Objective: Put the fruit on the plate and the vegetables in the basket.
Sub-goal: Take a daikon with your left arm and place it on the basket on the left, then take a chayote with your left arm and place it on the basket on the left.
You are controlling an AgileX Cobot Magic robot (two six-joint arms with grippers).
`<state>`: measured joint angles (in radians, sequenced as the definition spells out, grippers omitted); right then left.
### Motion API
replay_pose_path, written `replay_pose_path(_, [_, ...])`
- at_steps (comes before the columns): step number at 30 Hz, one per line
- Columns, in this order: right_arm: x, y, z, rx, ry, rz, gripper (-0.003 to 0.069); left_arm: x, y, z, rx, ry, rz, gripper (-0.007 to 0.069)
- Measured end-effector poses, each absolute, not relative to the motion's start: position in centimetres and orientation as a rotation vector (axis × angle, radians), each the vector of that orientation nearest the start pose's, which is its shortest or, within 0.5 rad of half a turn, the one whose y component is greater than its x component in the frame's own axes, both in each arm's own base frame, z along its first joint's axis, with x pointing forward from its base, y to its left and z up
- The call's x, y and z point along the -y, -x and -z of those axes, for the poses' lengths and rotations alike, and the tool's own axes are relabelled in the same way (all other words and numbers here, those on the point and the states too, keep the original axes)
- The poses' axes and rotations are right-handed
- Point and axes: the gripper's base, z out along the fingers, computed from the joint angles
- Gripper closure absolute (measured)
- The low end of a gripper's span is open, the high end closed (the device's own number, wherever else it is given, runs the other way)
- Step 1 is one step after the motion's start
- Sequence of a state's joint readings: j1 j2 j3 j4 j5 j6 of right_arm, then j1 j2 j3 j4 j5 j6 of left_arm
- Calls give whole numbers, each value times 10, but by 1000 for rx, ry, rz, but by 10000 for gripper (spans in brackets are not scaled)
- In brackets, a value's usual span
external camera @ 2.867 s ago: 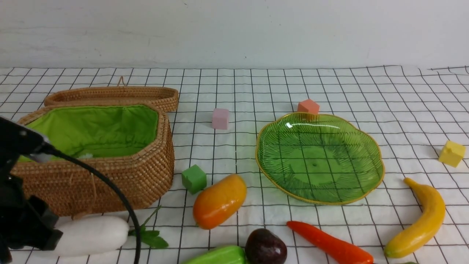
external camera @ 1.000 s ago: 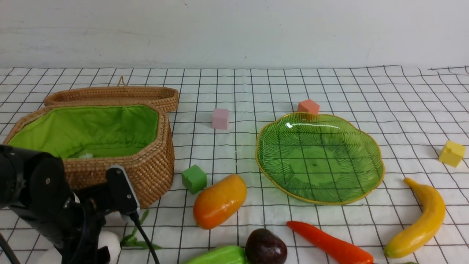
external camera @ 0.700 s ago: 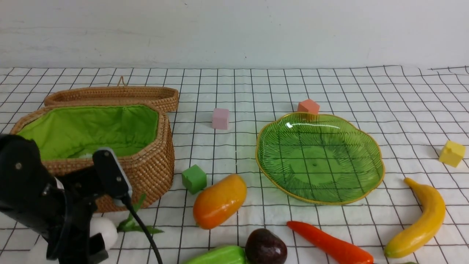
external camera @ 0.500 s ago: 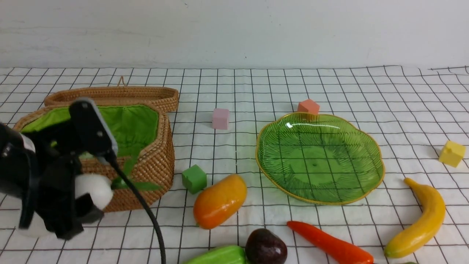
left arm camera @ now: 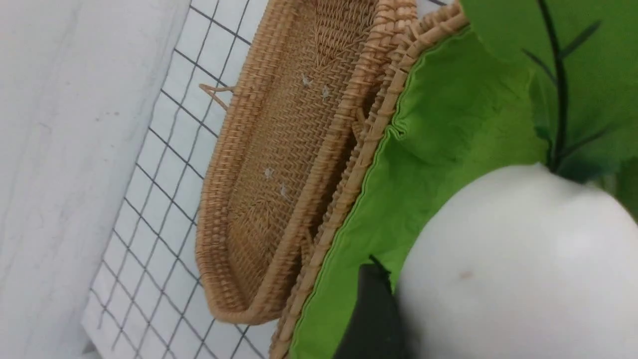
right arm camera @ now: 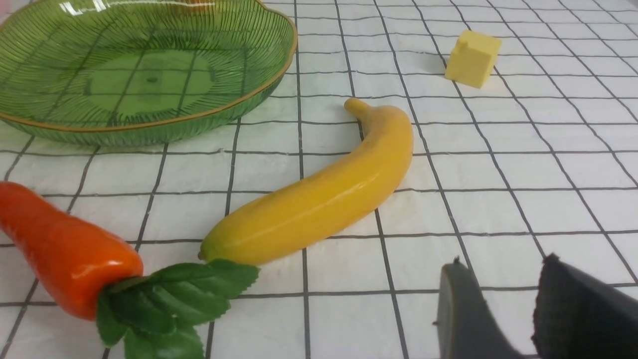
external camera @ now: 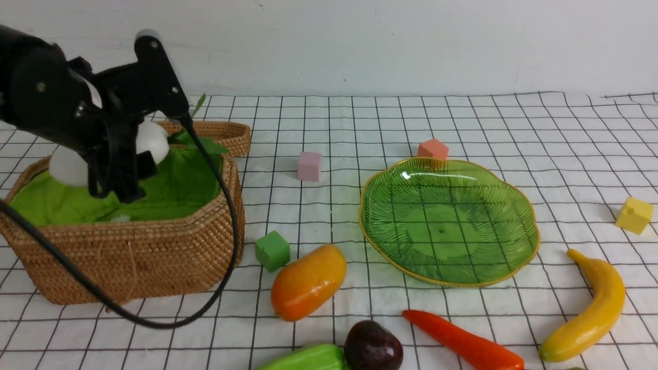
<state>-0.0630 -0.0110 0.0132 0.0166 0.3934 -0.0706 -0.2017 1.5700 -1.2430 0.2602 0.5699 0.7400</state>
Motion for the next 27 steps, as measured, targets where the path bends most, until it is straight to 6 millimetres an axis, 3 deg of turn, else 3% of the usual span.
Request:
replay_pose_path(2, [3, -52, -174, -1880, -3, 75, 414, 60, -357, -286, -2105, -1234, -499, 99])
replay_pose_path(5, [3, -52, -174, -1880, -3, 75, 414, 60, -362, -275, -2137, -1217, -491, 99])
replay_pose_path(9, [3, -52, -174, -1880, -3, 75, 414, 60, -363, -275, -2155, -1176, -481, 95])
replay_pose_path(13, [3, -52, -174, -1880, -4, 74, 414, 59, -359, -278, -2194, -1114, -461, -24])
replay_pose_path(16, [3, -52, -174, -1880, -4, 74, 414, 56, -351, -282, -2208, -1109, -463, -44])
replay_pose_path(22, [3, -52, -174, -1880, -3, 75, 414, 57, -296, -305, -2178, -1086, -403, -8])
replay_pose_path(27, [3, -52, -174, -1880, -3, 75, 414, 102, -244, -306, -2141, -1139, -100, 34])
